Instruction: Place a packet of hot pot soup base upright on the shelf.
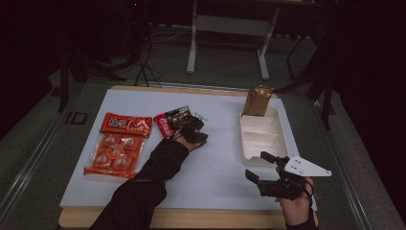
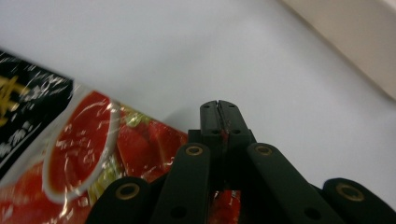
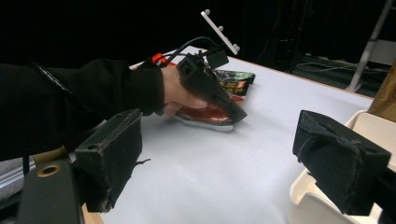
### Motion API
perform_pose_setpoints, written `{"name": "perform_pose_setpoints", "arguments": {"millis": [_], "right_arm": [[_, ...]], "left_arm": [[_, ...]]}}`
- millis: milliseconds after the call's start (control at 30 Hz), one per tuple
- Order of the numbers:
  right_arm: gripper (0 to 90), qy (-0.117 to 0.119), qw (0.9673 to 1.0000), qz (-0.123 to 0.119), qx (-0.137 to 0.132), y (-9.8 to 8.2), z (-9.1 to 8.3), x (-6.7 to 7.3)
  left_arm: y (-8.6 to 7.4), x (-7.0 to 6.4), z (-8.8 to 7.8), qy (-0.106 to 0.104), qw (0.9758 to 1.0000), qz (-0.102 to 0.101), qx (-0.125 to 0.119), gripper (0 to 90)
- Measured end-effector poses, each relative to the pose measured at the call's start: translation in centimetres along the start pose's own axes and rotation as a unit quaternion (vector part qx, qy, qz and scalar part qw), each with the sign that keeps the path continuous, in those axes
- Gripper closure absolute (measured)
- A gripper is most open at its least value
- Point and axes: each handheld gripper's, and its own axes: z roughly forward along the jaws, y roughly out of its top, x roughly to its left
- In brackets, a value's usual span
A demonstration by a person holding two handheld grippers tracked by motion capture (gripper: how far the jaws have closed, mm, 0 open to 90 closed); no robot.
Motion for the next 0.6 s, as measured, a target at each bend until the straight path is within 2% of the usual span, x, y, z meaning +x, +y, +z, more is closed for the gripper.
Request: {"name": "perform_pose_setpoints", "arguments": {"millis": [200, 367, 467, 533, 600], "right_arm": [[15.4, 0.003, 1.0, -0.001, 0.003, 0.0, 0.2, 0.2], [15.4, 0.006, 1.0, -0.001, 0.004, 0.0, 0.3, 0.3], [15.4, 0.006, 1.0, -0.004, 0.004, 0.0, 0.3, 0.4], [15.4, 0.006, 1.0, -0.004, 0.004, 0.0, 0.4, 0.4], [15.4, 0.005, 1.0, -0.004, 0.004, 0.0, 0.4, 0.4]], "left_arm": [[-0.9, -0.3, -0.9, -0.001, 1.0, 0.005, 0.008, 90.0], [-1.5, -0.1, -1.7, 0.001, 1.0, -0.001, 0.007, 90.0], [-2.0, 0.6, -2.4, 0.016, 0.9998, -0.005, 0.011, 90.0], [-2.6, 1.1, -2.8, 0.005, 0.9998, -0.018, 0.006, 90.0], [-2.9, 1.1, -3.1, 0.003, 0.9998, -0.018, -0.003, 90.0]]}}
